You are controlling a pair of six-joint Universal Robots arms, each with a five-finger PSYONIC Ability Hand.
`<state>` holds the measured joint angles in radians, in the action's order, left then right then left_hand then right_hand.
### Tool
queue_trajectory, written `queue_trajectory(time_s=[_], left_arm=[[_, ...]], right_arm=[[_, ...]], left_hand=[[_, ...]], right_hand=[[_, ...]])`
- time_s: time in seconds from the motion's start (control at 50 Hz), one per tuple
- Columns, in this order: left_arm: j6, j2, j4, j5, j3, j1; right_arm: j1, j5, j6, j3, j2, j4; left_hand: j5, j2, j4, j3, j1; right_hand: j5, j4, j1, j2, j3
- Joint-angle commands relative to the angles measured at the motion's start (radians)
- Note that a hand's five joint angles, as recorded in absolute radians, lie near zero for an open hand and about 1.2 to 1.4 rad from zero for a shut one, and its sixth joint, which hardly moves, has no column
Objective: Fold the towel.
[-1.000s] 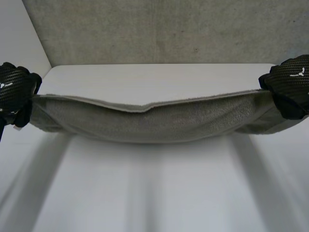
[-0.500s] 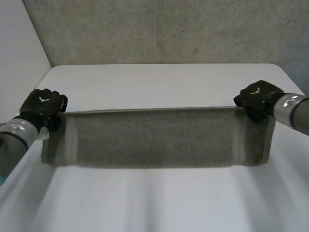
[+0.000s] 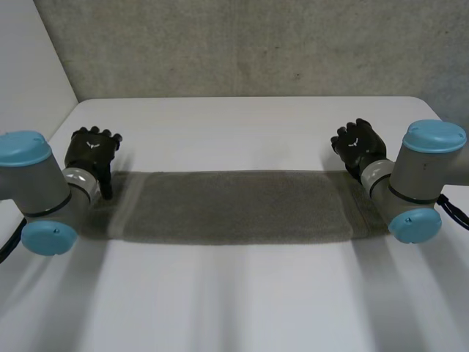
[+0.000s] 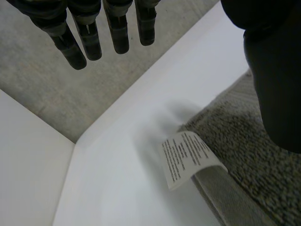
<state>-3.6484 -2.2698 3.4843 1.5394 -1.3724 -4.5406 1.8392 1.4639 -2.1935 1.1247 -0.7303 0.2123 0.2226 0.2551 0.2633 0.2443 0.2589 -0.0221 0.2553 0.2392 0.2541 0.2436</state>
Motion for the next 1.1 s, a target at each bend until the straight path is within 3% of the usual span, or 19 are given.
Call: queue_trajectory(time_s=[0.02, 0.14, 0.22, 0.34, 0.54, 0.72, 0.82, 0.94, 0.98, 1.02, 1.04, 1.06, 1.08, 1.1], left_arm=[[0.013, 0.084, 0.004, -0.001, -0.056, 0.005], [0.077, 0.216, 0.018, -0.045, -0.168, -0.001], [0.146, 0.337, 0.044, -0.149, -0.288, -0.014], [0.237, 0.481, 0.088, -0.281, -0.453, -0.066], [0.398, 0.530, 0.111, -0.366, -0.583, -0.104], [0.404, 0.530, 0.183, -0.366, -0.625, -0.104], [0.401, 0.530, 0.194, -0.366, -0.634, -0.101], [0.401, 0.530, 0.196, -0.366, -0.637, -0.101], [0.401, 0.530, 0.200, -0.366, -0.637, -0.103], [0.401, 0.530, 0.200, -0.366, -0.637, -0.103], [0.401, 0.532, 0.202, -0.366, -0.637, -0.103], [0.401, 0.532, 0.202, -0.366, -0.637, -0.103], [0.401, 0.532, 0.202, -0.366, -0.637, -0.104], [0.401, 0.532, 0.202, -0.366, -0.637, -0.104]], right_arm=[[0.002, 0.024, -0.114, 0.086, -0.136, -0.013], [-0.011, -0.028, -0.310, 0.214, -0.334, -0.021], [-0.015, -0.129, -0.417, 0.314, -0.477, -0.072], [-0.118, -0.235, -0.532, 0.394, -0.543, -0.235], [-0.204, -0.294, -0.558, 0.484, -0.528, -0.314], [-0.232, -0.297, -0.552, 0.478, -0.390, -0.264], [-0.248, -0.287, -0.542, 0.446, -0.311, -0.255], [-0.258, -0.278, -0.511, 0.428, -0.276, -0.255], [-0.262, -0.274, -0.482, 0.425, -0.261, -0.258], [-0.264, -0.272, -0.465, 0.423, -0.252, -0.261], [-0.265, -0.267, -0.445, 0.423, -0.247, -0.263], [-0.265, -0.267, -0.445, 0.423, -0.247, -0.263], [-0.268, -0.254, -0.431, 0.422, -0.245, -0.260], [-0.268, -0.254, -0.431, 0.422, -0.245, -0.260]], left_hand=[[-0.222, -0.080, -0.088, -0.069, -0.084], [-0.219, -0.077, -0.085, -0.066, -0.081], [-0.219, -0.077, -0.085, -0.066, -0.081], [-0.216, -0.074, -0.082, -0.063, -0.078], [-0.210, -0.068, -0.076, -0.057, -0.072], [-0.207, -0.065, -0.073, -0.054, -0.069], [-0.204, -0.062, -0.070, -0.051, -0.066], [-0.204, -0.062, -0.070, -0.051, -0.066], [-0.204, -0.062, -0.070, -0.051, -0.066], [-0.204, -0.062, -0.070, -0.051, -0.066], [-0.204, -0.062, -0.070, -0.051, -0.066], [-0.204, -0.062, -0.070, -0.051, -0.066], [-0.204, -0.062, -0.070, -0.051, -0.066], [-0.204, -0.062, -0.070, -0.051, -0.066]], right_hand=[[0.022, -0.081, -0.065, -0.080, -0.069], [0.022, -0.081, -0.065, -0.080, -0.069], [0.022, -0.081, -0.065, -0.080, -0.069], [-0.017, -0.042, -0.026, -0.041, -0.030], [-0.076, 0.017, 0.034, 0.019, 0.029], [-0.182, 0.123, 0.139, 0.124, 0.135], [-0.443, 0.384, 0.400, 0.385, 0.396], [-0.520, 0.461, 0.477, 0.462, 0.473], [-0.724, 0.666, 0.682, 0.667, 0.677], [-0.769, 0.710, 0.726, 0.711, 0.722], [-0.973, 0.914, 0.930, 0.915, 0.926], [-0.975, 0.916, 0.932, 0.917, 0.928], [-1.197, 1.139, 1.155, 1.140, 1.150], [-1.200, 1.141, 1.157, 1.142, 1.153]])
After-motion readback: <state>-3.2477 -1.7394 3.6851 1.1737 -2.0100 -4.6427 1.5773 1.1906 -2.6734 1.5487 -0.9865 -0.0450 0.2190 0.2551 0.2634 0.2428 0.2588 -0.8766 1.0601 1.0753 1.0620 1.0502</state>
